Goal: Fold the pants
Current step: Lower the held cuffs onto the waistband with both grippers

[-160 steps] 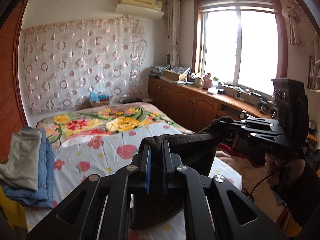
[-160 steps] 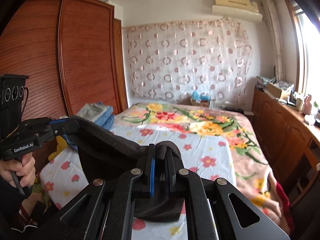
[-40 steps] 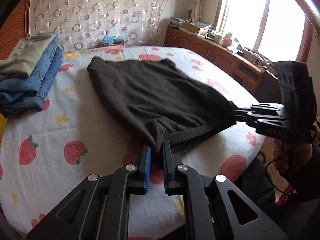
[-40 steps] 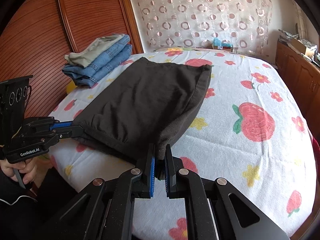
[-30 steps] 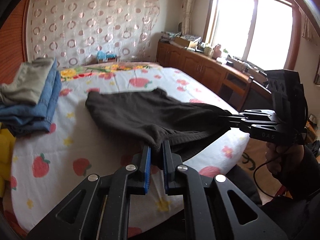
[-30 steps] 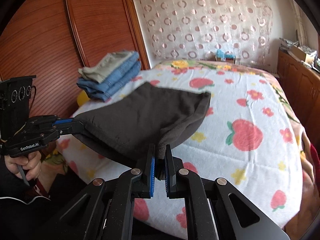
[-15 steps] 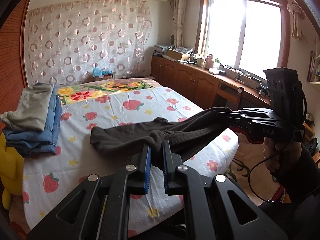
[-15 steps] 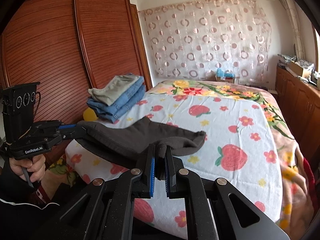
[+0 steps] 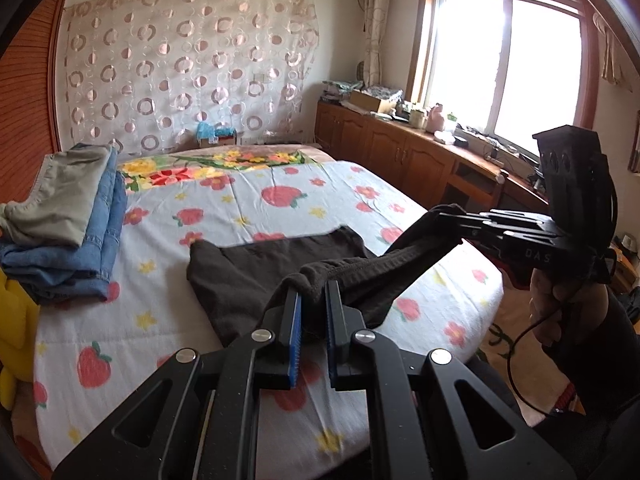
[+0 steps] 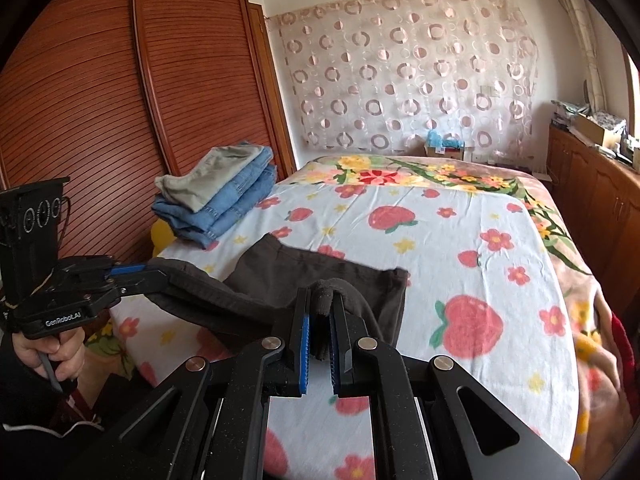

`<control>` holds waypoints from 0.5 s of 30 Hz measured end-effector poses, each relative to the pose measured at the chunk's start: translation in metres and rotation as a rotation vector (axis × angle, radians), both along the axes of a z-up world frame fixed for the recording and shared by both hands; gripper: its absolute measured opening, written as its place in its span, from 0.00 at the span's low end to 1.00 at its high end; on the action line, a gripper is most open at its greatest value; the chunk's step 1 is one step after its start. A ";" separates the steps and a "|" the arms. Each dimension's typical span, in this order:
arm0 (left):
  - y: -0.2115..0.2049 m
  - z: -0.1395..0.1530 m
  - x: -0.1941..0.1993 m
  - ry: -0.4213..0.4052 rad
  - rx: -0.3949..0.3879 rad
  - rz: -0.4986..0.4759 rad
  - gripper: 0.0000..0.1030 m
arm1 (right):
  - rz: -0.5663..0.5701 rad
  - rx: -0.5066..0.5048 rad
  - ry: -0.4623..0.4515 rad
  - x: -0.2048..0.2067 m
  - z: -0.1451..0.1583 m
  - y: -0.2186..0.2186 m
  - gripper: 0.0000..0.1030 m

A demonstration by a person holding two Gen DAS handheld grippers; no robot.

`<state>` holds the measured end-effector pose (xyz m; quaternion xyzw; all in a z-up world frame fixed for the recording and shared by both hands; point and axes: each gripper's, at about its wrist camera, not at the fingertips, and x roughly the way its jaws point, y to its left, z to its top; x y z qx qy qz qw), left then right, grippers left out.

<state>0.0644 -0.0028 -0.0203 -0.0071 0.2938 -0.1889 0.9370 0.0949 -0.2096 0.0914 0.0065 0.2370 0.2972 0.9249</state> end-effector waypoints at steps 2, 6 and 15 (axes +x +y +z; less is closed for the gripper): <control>0.002 0.001 0.009 -0.012 -0.009 0.012 0.11 | -0.011 -0.003 -0.011 0.009 0.001 0.003 0.07; 0.004 0.004 0.027 -0.027 -0.010 0.031 0.11 | -0.029 -0.006 -0.010 0.031 0.001 0.012 0.07; 0.006 -0.009 0.055 -0.004 0.023 0.060 0.11 | -0.044 -0.036 0.054 0.072 -0.015 0.030 0.07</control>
